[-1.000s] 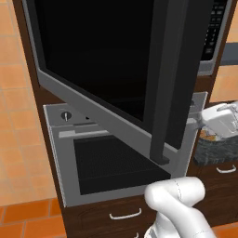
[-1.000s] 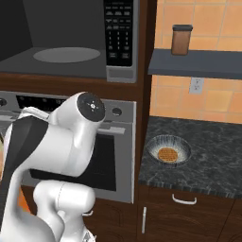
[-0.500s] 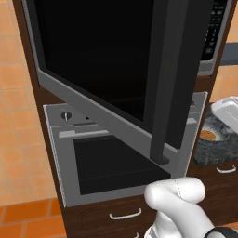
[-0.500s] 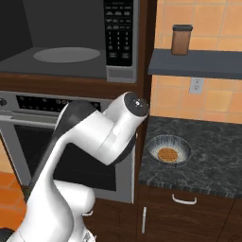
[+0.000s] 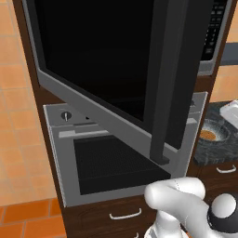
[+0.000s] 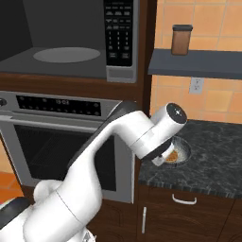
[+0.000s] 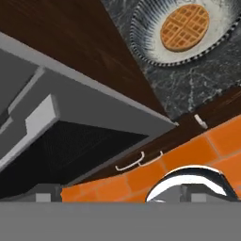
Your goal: Open the microwave, place the bowl with waffle inside the microwave, then close the microwave door and turn it on.
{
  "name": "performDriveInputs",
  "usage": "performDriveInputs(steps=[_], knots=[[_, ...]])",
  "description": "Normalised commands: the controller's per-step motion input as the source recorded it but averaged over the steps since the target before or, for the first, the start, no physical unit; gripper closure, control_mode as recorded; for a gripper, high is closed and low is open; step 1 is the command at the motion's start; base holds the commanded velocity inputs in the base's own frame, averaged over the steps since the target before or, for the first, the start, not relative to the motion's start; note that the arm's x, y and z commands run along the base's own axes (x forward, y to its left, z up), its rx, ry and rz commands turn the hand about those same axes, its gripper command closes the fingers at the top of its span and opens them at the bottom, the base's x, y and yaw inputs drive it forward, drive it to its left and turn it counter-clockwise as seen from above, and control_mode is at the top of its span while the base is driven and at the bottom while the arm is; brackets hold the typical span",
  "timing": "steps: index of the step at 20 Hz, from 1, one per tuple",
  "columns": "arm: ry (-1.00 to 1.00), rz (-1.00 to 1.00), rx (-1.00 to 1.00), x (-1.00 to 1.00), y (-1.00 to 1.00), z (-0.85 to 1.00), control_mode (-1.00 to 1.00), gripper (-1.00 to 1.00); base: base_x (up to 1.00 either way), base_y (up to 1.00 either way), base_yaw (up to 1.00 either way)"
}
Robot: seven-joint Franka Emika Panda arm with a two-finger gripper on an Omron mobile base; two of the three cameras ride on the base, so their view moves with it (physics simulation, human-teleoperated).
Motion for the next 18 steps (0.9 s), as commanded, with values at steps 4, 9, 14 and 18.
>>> performDriveInputs(steps=[4, 9, 14, 18], knots=[[0.06, -0.24, 0.01, 0.25, -1.0, -0.65, -1.0, -1.0, 0.0, 0.0, 0.0], [0.07, -0.2, 0.0, 0.27, -0.56, -0.38, -1.0, -1.0, 0.0, 0.0, 0.0], [0.0, -0.26, -0.01, 0.75, -0.54, -0.75, -1.0, -1.0, 0.0, 0.0, 0.0], [0.0, -0.14, 0.0, 0.66, -0.56, -0.61, -1.0, -1.0, 0.0, 0.0, 0.0]])
